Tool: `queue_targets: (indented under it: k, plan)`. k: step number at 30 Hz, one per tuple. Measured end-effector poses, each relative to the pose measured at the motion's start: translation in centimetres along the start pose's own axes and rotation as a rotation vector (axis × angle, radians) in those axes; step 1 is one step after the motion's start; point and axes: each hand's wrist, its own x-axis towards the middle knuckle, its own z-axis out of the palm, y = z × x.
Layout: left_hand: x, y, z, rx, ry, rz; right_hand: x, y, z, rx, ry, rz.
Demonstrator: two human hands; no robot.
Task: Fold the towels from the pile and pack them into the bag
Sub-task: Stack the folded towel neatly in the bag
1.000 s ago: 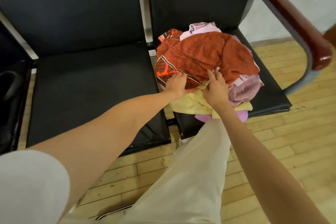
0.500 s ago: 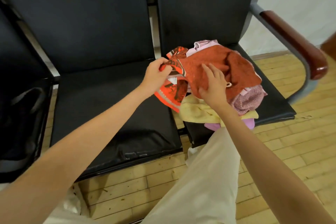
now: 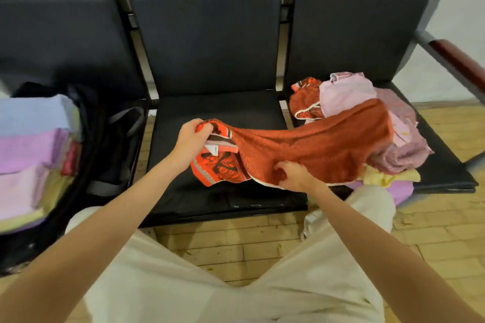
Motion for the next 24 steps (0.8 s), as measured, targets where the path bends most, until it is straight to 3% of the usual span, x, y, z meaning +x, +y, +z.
queue_targets:
  k: [5, 13, 15, 17, 20, 22, 24]
  plan:
    - [-0.7, -6.0, -5.4, 0.188, 0.149, -0.089, 0.1, -3.3, 3.7, -0.184, -0.127, -0.090]
    - [-0.9, -11.7, -8.1, 0.440, 0.252, -0.264, -0.3, -4.2, 5.3, -0.266, -0.084, -0.169]
    - [-1.6, -12.0, -7.0, 0.620, 0.293, -0.228, -0.6, -3.8, 5.7, -0.196, -0.040, -0.176]
    - [-2.6, -11.9, -5.4, 0.763, 0.308, -0.038, -0.9, -3.7, 5.5, -0.062, 0.012, -0.165]
    - [-3.9, -12.2, -2.5, 0.754, -0.002, 0.289, -1.3, -4.2, 4.2, 0.133, 0.095, -0.159]
    - [-4.7, -12.0, -0.4, 0.776, -0.248, 0.329, -1.7, -4.6, 3.2, 0.219, 0.157, -0.172]
    - [-5.0, -11.9, 1.6, 0.836, -0.340, 0.358, -2.2, -5.1, 2.3, 0.280, 0.210, -0.184]
